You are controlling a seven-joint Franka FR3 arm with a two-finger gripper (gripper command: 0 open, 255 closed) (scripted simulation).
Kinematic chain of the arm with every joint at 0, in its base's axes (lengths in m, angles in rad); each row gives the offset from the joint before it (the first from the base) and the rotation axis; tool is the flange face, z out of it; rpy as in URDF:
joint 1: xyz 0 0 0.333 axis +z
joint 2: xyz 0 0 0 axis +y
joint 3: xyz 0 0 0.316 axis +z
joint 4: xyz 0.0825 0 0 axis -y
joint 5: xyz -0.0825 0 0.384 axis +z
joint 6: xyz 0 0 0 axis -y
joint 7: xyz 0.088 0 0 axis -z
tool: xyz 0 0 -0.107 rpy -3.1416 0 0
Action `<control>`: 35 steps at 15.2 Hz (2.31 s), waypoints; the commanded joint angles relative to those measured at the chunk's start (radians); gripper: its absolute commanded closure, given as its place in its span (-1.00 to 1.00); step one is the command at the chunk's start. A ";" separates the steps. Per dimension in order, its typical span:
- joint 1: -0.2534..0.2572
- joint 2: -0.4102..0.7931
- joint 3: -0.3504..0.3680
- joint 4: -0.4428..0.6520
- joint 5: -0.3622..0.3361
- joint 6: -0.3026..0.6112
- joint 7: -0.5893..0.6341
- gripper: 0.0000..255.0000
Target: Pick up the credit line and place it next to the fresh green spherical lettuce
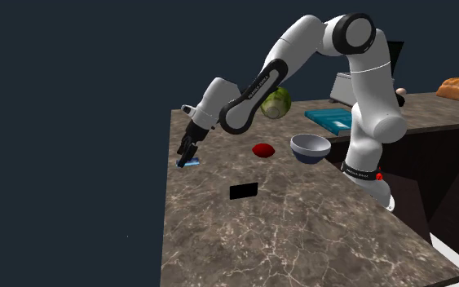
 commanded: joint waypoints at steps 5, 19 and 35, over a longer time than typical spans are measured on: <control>0.000 0.001 0.000 0.000 0.000 0.001 0.000 -1.00; 0.001 -0.038 -0.002 0.006 -0.001 -0.043 0.008 1.00; 0.000 -0.168 -0.011 0.065 -0.010 -0.230 0.042 1.00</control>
